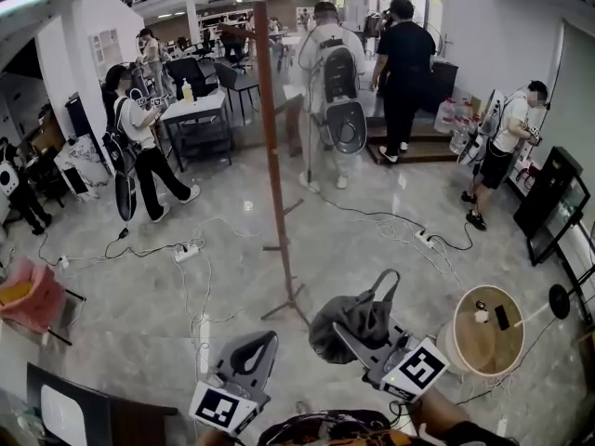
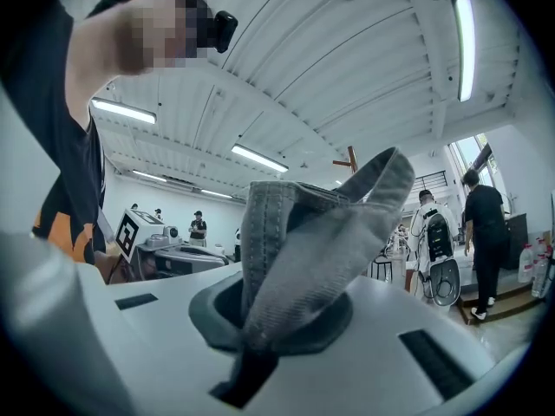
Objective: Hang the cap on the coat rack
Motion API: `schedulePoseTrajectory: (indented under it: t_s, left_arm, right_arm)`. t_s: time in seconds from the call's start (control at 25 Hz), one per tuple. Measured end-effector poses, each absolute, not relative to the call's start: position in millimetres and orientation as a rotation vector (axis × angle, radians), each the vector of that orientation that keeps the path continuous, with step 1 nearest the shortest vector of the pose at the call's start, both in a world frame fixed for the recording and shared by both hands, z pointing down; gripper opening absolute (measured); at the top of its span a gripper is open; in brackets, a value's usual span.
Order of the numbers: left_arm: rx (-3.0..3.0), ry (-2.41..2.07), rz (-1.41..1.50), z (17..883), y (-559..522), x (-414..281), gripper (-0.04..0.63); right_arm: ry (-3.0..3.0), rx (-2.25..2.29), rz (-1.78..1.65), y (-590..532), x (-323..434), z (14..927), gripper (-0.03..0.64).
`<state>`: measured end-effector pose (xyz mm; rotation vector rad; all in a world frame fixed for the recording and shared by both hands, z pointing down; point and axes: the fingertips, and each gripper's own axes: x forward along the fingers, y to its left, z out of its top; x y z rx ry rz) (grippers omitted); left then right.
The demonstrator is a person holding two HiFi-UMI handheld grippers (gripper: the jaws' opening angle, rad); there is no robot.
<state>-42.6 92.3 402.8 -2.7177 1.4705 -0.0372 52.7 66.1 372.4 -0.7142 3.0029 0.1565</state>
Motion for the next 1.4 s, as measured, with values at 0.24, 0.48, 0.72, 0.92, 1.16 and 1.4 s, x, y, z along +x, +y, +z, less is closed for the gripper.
schedulePoseTrajectory:
  t_s: [0.24,0.48,0.72,0.92,1.16,1.4]
  left_arm:
    - [-2.737,1.474,0.025,410,48,-92,0.023]
    - [-2.746,1.481,0.035,404,18,-116,0.023]
    - [-2.706,1.511,0.018,397,-25,-130,0.023]
    - [-2.667,1.594,0.024,390,-73,-124,0.023]
    - [-2.618,1.612,-0.017,382,-127,-112,0.023]
    - [-2.584,1.630,-0.043,382,-164,-92,0.023]
  right_arm:
    - [2.974,-0.757,0.176,26,10,374,0.032]
    - [3.000,-0.774,0.151,-2,-12,371,0.032]
    - [3.002,-0.683,0.154,-42,-30,369,0.032]
    - [3.018,-0.604,0.141,-89,-22,374,0.032]
    - [2.993,-0.479,0.153,-139,-19,369,0.032]
    - [3.000,-0.377,0.189,-180,-4,373,0.032]
